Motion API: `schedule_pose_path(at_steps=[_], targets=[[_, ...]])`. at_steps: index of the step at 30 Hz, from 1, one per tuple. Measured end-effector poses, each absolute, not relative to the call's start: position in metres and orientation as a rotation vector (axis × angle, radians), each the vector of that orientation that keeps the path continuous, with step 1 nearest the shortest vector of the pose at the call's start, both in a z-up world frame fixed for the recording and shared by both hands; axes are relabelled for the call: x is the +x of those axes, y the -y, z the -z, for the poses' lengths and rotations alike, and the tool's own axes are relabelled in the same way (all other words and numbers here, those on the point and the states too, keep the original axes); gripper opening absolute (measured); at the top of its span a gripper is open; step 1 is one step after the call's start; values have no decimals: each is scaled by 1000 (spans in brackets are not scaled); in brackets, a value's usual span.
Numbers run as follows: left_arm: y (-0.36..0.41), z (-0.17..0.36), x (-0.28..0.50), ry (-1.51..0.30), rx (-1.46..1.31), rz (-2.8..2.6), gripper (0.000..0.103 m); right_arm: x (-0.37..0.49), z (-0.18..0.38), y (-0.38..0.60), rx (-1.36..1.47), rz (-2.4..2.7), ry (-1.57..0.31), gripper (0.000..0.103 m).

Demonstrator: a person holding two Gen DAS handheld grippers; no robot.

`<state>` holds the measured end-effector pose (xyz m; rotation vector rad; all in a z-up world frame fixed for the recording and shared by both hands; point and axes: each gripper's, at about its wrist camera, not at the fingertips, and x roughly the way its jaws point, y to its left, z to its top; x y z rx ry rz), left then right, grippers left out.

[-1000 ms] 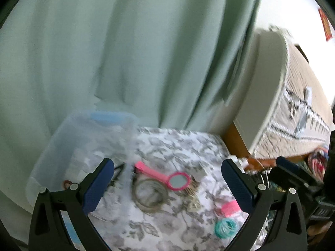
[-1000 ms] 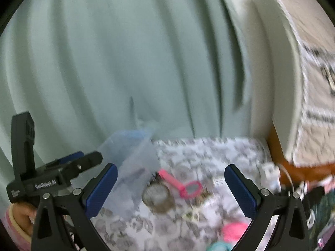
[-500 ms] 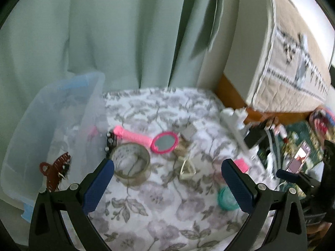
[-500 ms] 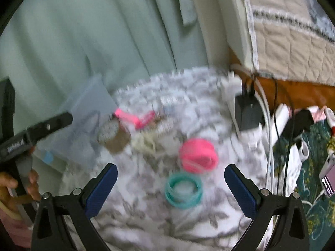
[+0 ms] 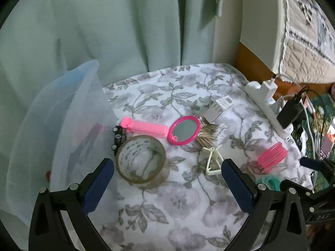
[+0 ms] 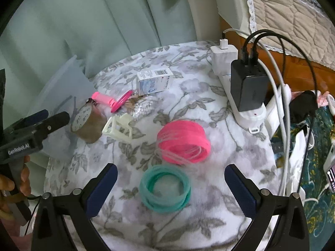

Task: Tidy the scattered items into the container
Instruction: 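Withdraw both tools from the container back toward the remaining items, then grasp the tape roll with the left tool while the right tool grasps the pink and teal bangles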

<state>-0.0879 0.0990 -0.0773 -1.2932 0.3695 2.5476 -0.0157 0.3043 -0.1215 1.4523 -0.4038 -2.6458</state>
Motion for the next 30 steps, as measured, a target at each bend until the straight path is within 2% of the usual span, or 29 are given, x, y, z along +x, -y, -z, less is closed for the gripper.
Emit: schedule_pose_path(at_steps=[8,13,19,30], targets=[[-113,103,-104,-458,-1366,-2534,102,-41,134,-309,1488,2649,419,103],[-104,118,-121,-418,-1420,-2561,101,-52,144,-311,1537,2624,438,103],[-94,134,-135,-380,-1471,-2571,89,-63,156,-314,1616,2583,453,103],[-78,160,-144,-202,-1543,-2480,89,-72,170,-312,1723,2511,479,103]])
